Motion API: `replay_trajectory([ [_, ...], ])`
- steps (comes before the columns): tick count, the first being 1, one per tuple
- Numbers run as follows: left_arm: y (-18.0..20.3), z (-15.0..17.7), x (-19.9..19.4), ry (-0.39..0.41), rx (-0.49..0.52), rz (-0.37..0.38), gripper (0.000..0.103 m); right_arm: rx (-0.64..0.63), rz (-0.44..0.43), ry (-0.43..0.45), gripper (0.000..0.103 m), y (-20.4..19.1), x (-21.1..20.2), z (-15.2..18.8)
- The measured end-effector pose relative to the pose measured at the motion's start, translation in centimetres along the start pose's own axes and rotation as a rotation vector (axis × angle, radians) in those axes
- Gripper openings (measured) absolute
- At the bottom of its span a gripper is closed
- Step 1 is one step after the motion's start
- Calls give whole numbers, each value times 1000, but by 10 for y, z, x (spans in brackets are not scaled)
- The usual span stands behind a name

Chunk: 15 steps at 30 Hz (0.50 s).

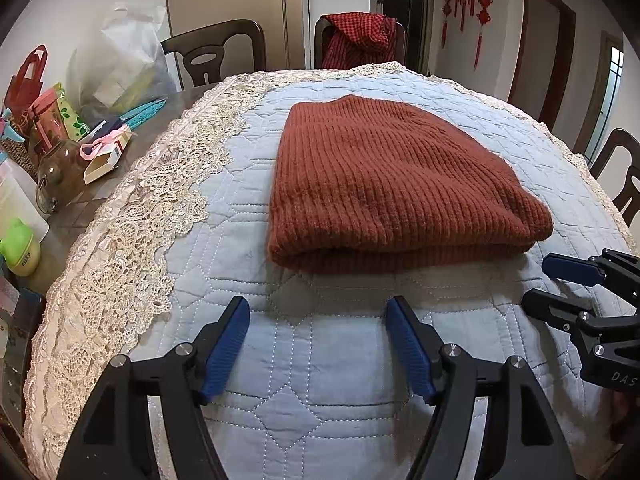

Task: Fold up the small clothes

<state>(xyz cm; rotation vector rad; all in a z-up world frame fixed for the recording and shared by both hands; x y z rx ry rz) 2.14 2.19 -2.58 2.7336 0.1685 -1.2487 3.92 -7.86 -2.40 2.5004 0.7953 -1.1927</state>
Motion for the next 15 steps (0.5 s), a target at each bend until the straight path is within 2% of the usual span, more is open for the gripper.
replay_trajectory([
  [15, -2, 0, 0, 0, 1, -4, 75, 7, -11, 3, 51, 0, 0, 0],
])
Point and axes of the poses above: each gripper's, at about its wrist camera, not at the fingertips, and x roughly the way its jaws point, y to its right, z to its underside, the point moved 4 cm from there along x, roughly the way its jaws point, and after that the axes turned 8 degrees about -x, right-handed, at the moved point
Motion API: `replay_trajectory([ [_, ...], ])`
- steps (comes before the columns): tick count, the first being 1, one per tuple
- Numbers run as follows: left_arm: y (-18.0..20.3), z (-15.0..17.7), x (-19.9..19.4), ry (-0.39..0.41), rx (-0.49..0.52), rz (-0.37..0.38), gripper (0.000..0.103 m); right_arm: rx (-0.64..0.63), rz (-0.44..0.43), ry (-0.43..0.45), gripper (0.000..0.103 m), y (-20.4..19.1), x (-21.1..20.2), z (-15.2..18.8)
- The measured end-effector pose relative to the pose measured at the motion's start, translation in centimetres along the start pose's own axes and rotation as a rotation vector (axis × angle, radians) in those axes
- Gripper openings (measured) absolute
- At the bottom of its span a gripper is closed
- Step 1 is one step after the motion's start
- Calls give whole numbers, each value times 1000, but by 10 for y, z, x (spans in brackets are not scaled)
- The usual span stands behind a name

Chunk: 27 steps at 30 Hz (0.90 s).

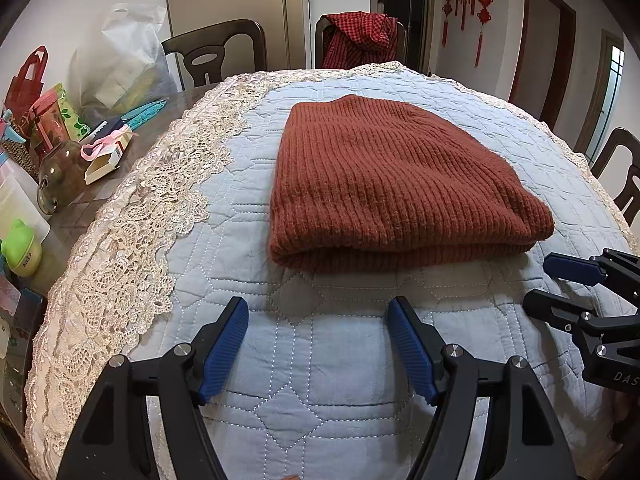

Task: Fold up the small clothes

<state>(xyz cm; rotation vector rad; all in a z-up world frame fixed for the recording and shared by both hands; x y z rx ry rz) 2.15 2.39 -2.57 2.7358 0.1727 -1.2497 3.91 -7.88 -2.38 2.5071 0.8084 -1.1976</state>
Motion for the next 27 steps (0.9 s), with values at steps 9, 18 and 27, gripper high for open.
replay_trajectory([
  [9, -1, 0, 0, 0, 2, -1, 76, 0, 0, 0, 51, 0, 0, 0],
  [18, -1, 0, 0, 0, 1, -1, 76, 0, 0, 0, 51, 0, 0, 0],
  [27, -2, 0, 0, -1, 2, -1, 76, 0, 0, 0, 51, 0, 0, 0],
])
Point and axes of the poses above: each gripper's, at about its wrist camera, not at the fingertips, and x roughly the way its jaws point, y to its right, z to its underside, the point moved 4 cm from there along x, roughly the way its jaws point, and after that the axes turned 8 degrees about -x, right-handed, at the moved point
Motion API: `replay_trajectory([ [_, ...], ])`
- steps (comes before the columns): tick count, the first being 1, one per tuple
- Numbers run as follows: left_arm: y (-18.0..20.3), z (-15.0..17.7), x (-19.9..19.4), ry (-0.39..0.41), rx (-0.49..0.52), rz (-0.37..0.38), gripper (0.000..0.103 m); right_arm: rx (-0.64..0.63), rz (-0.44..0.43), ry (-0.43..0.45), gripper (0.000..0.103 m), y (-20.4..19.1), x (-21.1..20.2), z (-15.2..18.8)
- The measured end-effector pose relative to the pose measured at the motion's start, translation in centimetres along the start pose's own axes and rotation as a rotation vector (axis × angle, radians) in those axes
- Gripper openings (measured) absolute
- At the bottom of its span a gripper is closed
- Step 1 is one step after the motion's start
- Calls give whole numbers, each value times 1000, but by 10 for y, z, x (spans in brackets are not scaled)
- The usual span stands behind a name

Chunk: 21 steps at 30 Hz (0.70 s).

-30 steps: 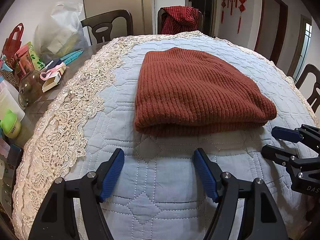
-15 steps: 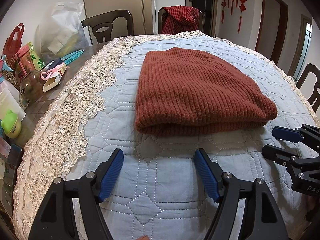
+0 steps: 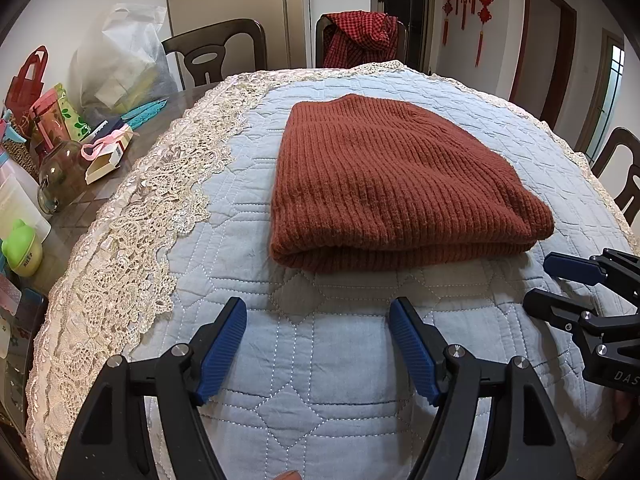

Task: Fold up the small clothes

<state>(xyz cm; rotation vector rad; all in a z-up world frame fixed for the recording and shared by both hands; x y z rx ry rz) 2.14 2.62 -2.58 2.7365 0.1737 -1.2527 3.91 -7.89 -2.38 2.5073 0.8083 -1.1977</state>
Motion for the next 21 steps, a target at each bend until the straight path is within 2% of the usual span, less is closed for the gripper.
replay_trajectory([
  [21, -1, 0, 0, -1, 6, -4, 77, 1, -1, 0, 51, 0, 0, 0],
])
Point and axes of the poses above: each gripper's, at about its wrist camera, not at the fingertips, and x roughly the way its jaws point, y to its right, z to its underside, the point moved 4 cm from there along x, roughly the way its jaws point, and after that the axes turned 8 degrees about -x, right-handed, at the moved point
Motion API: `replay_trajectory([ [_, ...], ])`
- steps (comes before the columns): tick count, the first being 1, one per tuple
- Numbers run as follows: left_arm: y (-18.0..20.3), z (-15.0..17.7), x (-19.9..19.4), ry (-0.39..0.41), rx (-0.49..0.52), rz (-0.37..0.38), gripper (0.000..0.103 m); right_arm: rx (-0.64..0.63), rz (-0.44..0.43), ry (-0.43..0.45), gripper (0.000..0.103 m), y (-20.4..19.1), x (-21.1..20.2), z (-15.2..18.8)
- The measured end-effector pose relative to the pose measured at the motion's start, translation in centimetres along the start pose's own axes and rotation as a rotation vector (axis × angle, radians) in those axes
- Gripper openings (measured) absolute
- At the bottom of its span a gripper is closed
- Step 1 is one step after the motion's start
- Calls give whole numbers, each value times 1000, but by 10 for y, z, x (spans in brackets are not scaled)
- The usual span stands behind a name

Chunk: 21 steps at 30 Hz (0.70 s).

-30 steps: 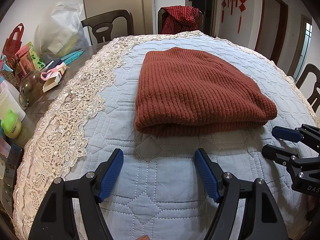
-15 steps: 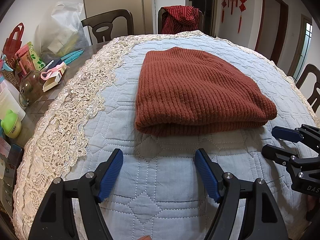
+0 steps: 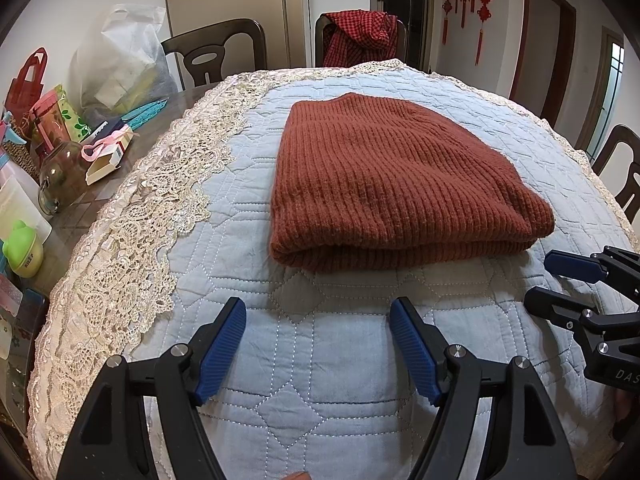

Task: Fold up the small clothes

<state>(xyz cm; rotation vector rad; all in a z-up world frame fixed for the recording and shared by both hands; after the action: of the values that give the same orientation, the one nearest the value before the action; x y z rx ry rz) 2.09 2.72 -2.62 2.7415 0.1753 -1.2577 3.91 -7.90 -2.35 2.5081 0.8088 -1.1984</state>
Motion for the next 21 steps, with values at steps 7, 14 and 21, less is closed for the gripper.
replay_trajectory([
  [7, 1, 0, 0, 0, 0, 0, 77, 0, 0, 0, 52, 0, 0, 0],
  [14, 2, 1, 1, -5, 4, 3, 78, 0, 0, 0, 52, -1, 0, 0],
  [21, 2, 1, 2, -6, 7, 1, 79, 1, 0, 0, 52, -1, 0, 0],
])
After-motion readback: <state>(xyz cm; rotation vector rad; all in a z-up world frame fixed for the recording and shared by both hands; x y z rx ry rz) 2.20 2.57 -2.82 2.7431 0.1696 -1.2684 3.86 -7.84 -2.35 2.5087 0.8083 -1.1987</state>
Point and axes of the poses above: each gripper's, at about its wrist camera, not at the fingertips, and x roughly the way its jaws point, y to its right, z to its underside, the point moved 4 cm from there along x, roughly the way its jaws point, and after that the axes turned 8 degrees about -x, right-handed, at the moved point
